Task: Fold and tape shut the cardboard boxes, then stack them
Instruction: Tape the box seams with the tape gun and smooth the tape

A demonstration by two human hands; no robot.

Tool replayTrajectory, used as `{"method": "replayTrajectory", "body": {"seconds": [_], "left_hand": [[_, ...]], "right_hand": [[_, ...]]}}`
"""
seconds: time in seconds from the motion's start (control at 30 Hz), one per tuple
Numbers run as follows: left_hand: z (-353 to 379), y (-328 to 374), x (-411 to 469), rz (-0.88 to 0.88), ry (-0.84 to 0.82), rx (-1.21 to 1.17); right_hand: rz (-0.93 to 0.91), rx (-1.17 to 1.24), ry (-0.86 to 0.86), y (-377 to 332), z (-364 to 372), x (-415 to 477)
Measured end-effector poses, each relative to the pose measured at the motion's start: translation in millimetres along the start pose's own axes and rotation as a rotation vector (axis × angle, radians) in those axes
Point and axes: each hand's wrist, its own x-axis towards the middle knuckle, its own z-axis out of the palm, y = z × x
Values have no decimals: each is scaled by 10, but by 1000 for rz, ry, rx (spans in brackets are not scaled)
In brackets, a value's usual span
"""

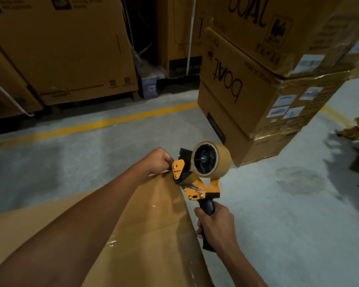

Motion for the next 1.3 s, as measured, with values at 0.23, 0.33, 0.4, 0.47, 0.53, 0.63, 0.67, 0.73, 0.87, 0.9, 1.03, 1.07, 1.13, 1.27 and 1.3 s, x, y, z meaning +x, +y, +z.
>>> {"method": "replayTrajectory", "body": {"seconds": [0.23, 0.33, 0.4, 0.47, 0.53, 0.63, 0.67, 0.73, 0.87, 0.9, 1.03, 1.07, 1.13, 1.27, 1.3], "left_hand": [[-19, -53, -50, -89, -118, -227], [52, -88, -131, -134, -104, -267], [101, -113, -174, -132, -62, -308], [160, -147, -217, -73, -14, -325], [218, -191, -246, 20, 51, -224], [296, -168, -309, 109, 144, 21], [308, -145, -325, 118, 168, 84], [324, -136, -326, 114, 202, 158], [367, -197, -310, 67, 265, 182], [381, -194, -319, 63, 275, 191], [471, -198, -402, 159, 298, 319], [508, -220, -440, 229, 319, 350], [559, -258, -561, 370, 310, 367], [627, -348, -780, 434, 276, 427], [656, -366, -830, 419, 301, 431]], "right_hand": [[16, 45, -12, 51, -9, -5], [28, 54, -16, 58, -18, -22], [23, 40, -12, 62, -20, -24], [16, 22, -12, 52, -16, -25], [16, -1, -19, 23, -16, -21], [25, -7, -33, -36, -30, -29], [23, -14, -40, -49, -40, -45], [20, -26, -47, -49, -79, -108], [50, -39, -51, 66, -183, -405], [51, -38, -53, 105, -215, -491], [46, -20, -57, 190, -285, -650], [42, -12, -55, 194, -291, -649], [30, -7, -54, 186, -288, -641], [46, 71, -85, 180, -321, -672], [53, 89, -100, 171, -331, -709]]}}
